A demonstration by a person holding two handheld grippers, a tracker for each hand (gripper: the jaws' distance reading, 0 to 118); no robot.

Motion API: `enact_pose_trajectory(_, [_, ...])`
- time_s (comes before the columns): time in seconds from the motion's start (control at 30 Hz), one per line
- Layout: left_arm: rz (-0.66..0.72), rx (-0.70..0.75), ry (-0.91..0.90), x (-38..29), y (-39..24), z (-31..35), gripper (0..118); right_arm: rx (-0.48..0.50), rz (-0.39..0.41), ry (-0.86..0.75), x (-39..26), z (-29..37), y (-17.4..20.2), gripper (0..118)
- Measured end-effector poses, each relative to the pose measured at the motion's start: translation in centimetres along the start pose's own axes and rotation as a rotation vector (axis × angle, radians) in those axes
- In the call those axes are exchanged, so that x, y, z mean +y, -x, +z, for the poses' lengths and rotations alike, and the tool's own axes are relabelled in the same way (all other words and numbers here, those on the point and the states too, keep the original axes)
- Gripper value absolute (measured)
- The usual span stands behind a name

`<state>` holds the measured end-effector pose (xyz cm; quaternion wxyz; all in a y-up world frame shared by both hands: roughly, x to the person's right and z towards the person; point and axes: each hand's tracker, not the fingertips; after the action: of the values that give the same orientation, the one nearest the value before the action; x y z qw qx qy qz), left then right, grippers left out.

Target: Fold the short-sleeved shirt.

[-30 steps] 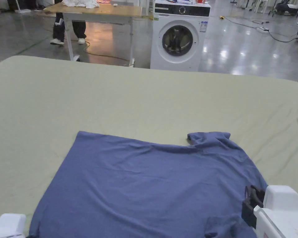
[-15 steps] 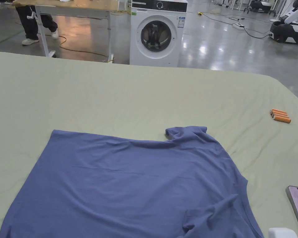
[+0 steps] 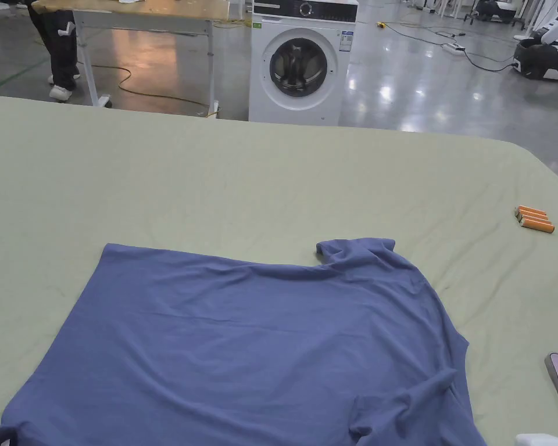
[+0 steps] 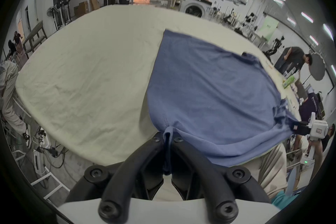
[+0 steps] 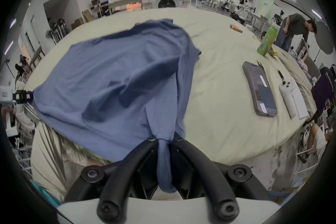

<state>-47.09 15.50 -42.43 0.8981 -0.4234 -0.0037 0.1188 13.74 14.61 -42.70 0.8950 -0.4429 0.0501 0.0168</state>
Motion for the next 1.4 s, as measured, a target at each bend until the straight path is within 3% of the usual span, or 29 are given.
enact_pose_trajectory(0.43, [-0.041, -0.007, -0.186, 10.6, -1.8, -2.6, 2, -0.023, -0.036, -0.117, 10.4, -1.6, -1.4, 6])
enact_pose_trajectory(0.77, [-0.065, 0.073, -0.114, 14.2, -2.3, -11.5, 3, -0.044, -0.074, -0.092, 16.0, -10.1, -2.1, 8])
enact_pose_trajectory(0.9, [-0.021, 0.087, -0.077, 14.2, -2.0, -14.0, 10, -0.079, -0.061, -0.035, 16.6, -13.1, -1.9, 11])
enact_pose_trajectory(1.07, [-0.031, 0.108, -0.07, 14.1, -2.4, -14.5, 19, -0.12, -0.052, -0.042, 16.3, -13.6, -1.6, 28])
enact_pose_trajectory(1.13, [-0.036, 0.096, -0.097, 14.2, -2.7, -13.5, 35, -0.131, -0.042, -0.115, 16.2, -12.4, -1.4, 42])
enact_pose_trajectory(1.2, [-0.056, 0.058, -0.17, 14.2, -3.6, -12.0, 43, -0.119, -0.048, -0.221, 16.2, -10.6, -0.6, 54])
enact_pose_trajectory(1.4, [-0.152, 0.036, -0.444, 13.2, -7.3, -7.2, 43, -0.085, -0.022, -0.543, 16.0, -5.7, 4.1, 57])
